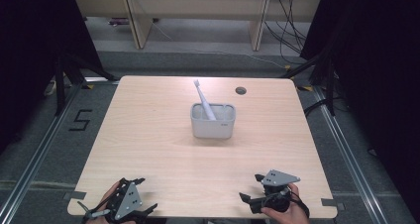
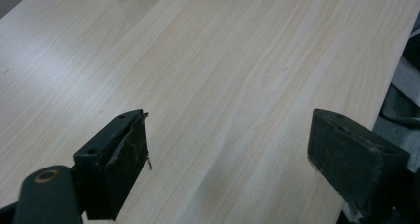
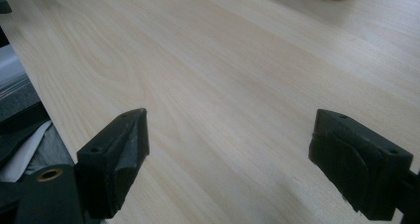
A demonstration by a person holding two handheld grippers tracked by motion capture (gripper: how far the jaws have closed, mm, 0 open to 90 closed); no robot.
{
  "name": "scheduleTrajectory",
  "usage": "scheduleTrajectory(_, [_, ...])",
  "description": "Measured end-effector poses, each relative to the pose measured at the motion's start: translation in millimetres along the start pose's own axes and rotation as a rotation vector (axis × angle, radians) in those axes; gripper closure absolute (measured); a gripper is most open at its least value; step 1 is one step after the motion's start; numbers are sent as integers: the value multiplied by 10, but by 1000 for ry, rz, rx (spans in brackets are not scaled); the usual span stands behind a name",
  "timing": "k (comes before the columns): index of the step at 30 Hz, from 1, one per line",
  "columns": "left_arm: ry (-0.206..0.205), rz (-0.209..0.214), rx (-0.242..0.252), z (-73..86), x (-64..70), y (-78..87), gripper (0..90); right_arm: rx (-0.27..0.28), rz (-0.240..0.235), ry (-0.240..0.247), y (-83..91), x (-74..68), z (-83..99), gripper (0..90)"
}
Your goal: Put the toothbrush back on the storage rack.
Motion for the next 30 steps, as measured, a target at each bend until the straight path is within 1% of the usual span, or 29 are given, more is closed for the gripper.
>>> scheduleTrajectory(1, [-13, 1, -1, 4, -7, -3, 150, -2, -1, 3, 3, 0, 5, 161])
scheduleTrajectory(2, [-17, 5, -13, 1, -8, -1, 151, -5, 4, -10, 7, -10, 12, 161])
scheduleTrajectory(3, [-17, 2, -12, 3, -7, -5, 150, -9, 3, 5, 9, 0, 16, 161])
scheduleTrajectory(4, [-22, 4, -17, 2, -8, -2, 151, -10, 7, 5, 7, -2, 22, 161])
scheduleTrajectory(7, [-21, 4, -15, 0, -9, -1, 150, -18, 10, 10, 4, -4, 26, 161])
scheduleTrajectory(8, [-13, 1, -6, 2, -7, -4, 150, -28, 14, 3, 2, -16, 28, 162])
scheduleTrajectory(9, [-14, 1, -7, 3, -8, -3, 151, -31, 23, -2, 2, -27, 28, 162])
scheduleTrajectory(10, [-14, 1, -7, 3, -8, -4, 151, -21, 15, 19, -7, -20, 28, 162])
scheduleTrajectory(13, [-17, 0, -11, 0, -7, -1, 150, -21, 16, 18, -6, -20, 27, 162])
scheduleTrajectory(14, [-14, 1, -7, 0, -6, -2, 151, -28, 19, 3, 1, -27, 26, 161])
scheduleTrajectory(16, [-15, 0, -7, 1, -7, -3, 151, -20, 24, 19, 0, -18, 24, 162])
scheduleTrajectory(19, [-18, 2, -8, 0, -8, -3, 151, -23, 21, 11, -3, -24, 25, 162])
scheduleTrajectory(20, [-19, 1, -12, -1, -7, -1, 151, -18, 19, 20, -8, -19, 26, 161])
scheduleTrajectory(23, [-21, 2, -14, -1, -8, -1, 150, -22, 7, 11, -10, -25, 24, 161])
scheduleTrajectory(25, [-19, 0, -13, -2, -7, -1, 150, -23, 10, 13, -11, -20, 26, 162])
scheduleTrajectory(26, [-20, 1, -13, -3, -8, -1, 151, -30, 18, 3, -4, -25, 25, 161])
scheduleTrajectory(27, [-20, 1, -13, -3, -8, -2, 151, -27, 17, 18, -7, -11, 23, 162])
scheduleTrajectory(28, [-20, 0, -13, -3, -9, -3, 150, -28, 7, 11, -13, -9, 24, 161])
scheduleTrajectory(29, [-20, 0, -13, -3, -9, -3, 150, -30, 12, 12, -8, -7, 21, 162])
scheduleTrajectory(30, [-19, -20, 2, 1, -3, -13, 151, -29, 12, 13, -8, -3, 19, 162])
Point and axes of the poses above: each handheld gripper's, and its own axes: y roughly backward along the jaws, z roughly out of its underside, x roughly to its right, the point moved 1 cm from there along -y, roughly forward along the jaws, and after that the axes turned 10 degrees about x, right-handed, at the moved point
